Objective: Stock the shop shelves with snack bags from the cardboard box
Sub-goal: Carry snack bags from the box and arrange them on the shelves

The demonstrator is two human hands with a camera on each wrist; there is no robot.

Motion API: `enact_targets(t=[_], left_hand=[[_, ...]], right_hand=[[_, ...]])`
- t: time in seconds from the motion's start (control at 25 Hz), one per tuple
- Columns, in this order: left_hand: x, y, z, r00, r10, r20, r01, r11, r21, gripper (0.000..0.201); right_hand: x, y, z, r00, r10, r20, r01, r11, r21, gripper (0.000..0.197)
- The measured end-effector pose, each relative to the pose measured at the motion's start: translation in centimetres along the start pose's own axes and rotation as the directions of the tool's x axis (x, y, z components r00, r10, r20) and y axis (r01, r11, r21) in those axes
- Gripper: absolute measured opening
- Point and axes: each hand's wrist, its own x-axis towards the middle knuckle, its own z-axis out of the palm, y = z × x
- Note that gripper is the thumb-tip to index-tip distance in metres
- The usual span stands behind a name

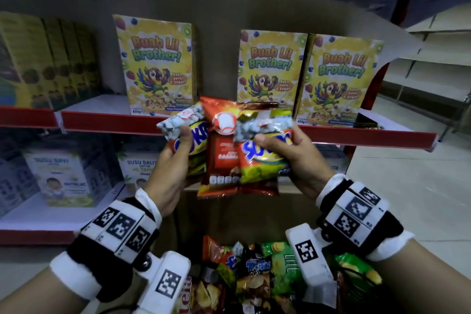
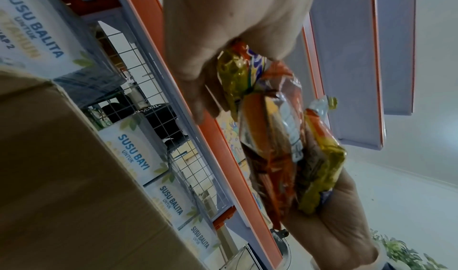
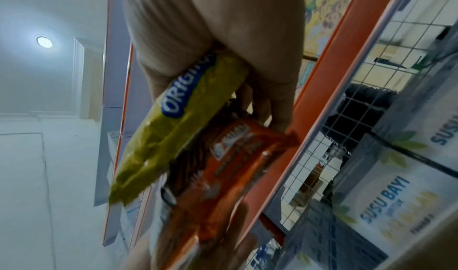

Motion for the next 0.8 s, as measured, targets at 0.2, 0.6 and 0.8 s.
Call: enact_targets(t=[0.2, 0.6, 0.8], left_hand=[[0.5, 0.4, -0.5, 0.998, 0.029, -0.049, -0.029, 0.999, 0.016, 0.03], [0.2, 1.3, -0.5, 0.982, 0.016, 0.19, -0.009, 0.999, -0.036, 0.035], [0.0, 1.4, 0.1, 0.998, -0.047, 0.034, 0.044, 0.996, 0.081, 0.039]], right_hand=[[0.3, -1.4, -1.6, 0.997, -0.028, -0.078, 0.031, 0.999, 0.037, 0.04], [0.3, -0.3, -1.5, 0.999, -0.018, -0.03, 0.017, 1.0, -0.016, 0.051], [0.2, 0.0, -1.5, 1.0, -0.011, 0.005, 0.011, 1.0, -0.023, 0.053]])
